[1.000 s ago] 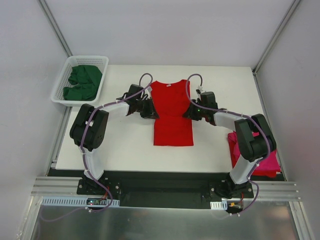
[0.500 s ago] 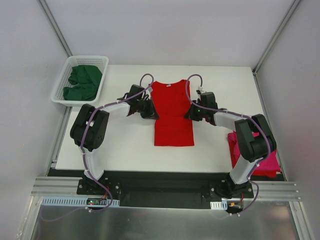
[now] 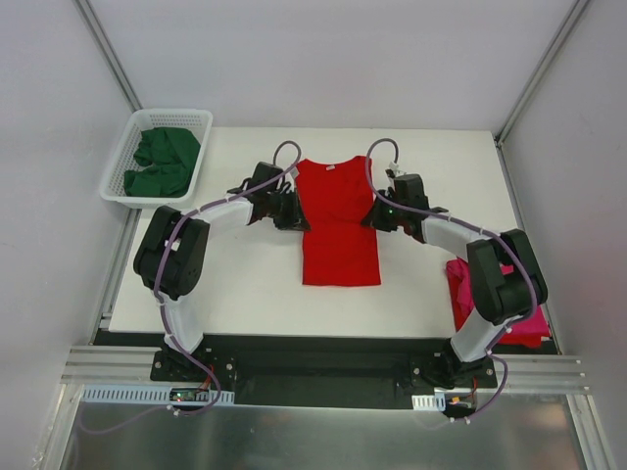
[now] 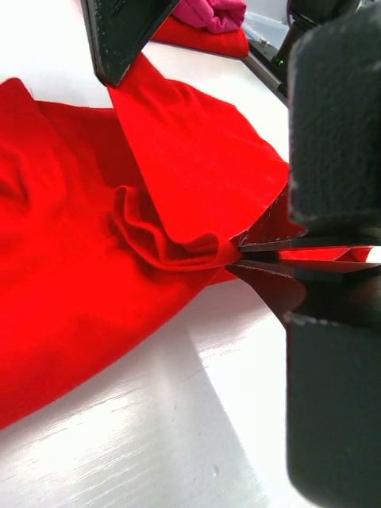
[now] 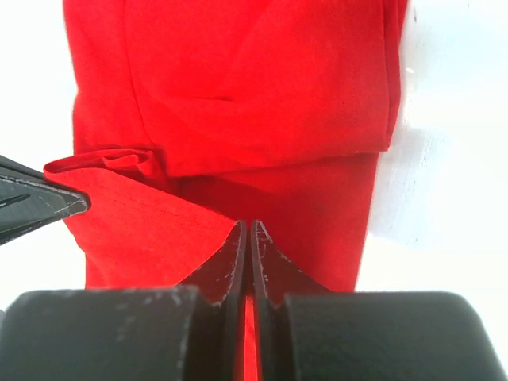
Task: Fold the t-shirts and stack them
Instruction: Fold the folded rectangular tshirt in 1/3 of the way
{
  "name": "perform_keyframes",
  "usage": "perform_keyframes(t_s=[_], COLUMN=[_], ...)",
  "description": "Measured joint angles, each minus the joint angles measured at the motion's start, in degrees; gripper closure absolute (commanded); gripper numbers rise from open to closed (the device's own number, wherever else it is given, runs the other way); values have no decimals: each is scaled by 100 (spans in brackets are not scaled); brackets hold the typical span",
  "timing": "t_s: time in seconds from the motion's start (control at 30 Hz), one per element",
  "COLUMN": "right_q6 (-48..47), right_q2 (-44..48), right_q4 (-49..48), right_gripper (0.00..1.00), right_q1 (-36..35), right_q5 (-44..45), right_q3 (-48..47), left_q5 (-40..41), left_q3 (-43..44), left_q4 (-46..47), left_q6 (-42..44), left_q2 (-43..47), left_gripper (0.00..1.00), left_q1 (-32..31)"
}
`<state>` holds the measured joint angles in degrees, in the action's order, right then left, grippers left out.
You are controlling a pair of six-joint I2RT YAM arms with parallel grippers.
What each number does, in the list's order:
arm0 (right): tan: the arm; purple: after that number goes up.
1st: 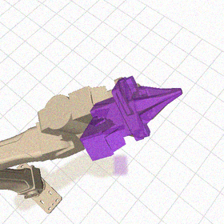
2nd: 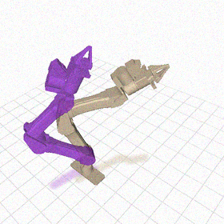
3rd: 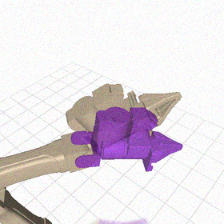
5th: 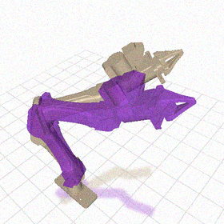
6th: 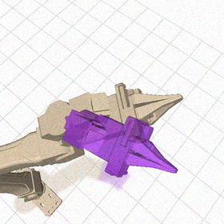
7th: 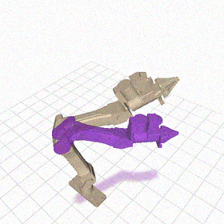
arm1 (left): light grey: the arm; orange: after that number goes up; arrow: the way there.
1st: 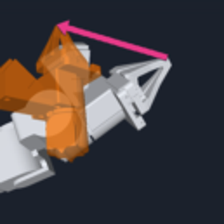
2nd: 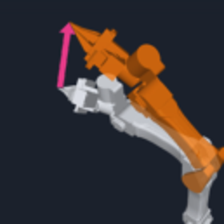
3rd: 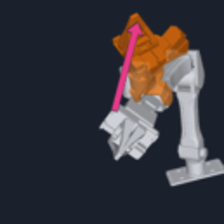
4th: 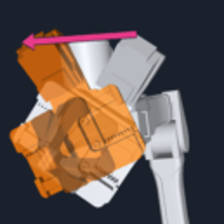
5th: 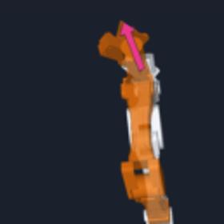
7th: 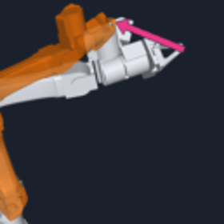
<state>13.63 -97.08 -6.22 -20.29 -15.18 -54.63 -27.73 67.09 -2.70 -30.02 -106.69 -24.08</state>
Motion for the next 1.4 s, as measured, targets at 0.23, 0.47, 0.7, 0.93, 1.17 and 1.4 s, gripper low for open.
perform_keyframes(t_s=[0.23,0.47,0.7,0.93,1.17,1.4], right_q6=[-87,-201,-260,-280,-326,-341], right_q2=[39,39,11,-269,-404,-267], right_q4=[142,315,389,372,350,315], right_gripper=[98,98,99,83,0,4], right_q1=[-7,-7,-2,28,44,44], right_q5=[125,282,393,428,487,586], right_q3=[-175,-367,-433,-581,-590,-448], left_q5=[127,133,138,133,125,146], left_q3=[352,662,787,863,898,800], left_q4=[-236,-341,-400,-407,-404,-382], left_q6=[120,232,271,286,382,387], left_q2=[0,-11,-195,-393,-400,-382], left_gripper=[100,100,100,87,12,11], left_q1=[0,0,0,0,-42,-179])
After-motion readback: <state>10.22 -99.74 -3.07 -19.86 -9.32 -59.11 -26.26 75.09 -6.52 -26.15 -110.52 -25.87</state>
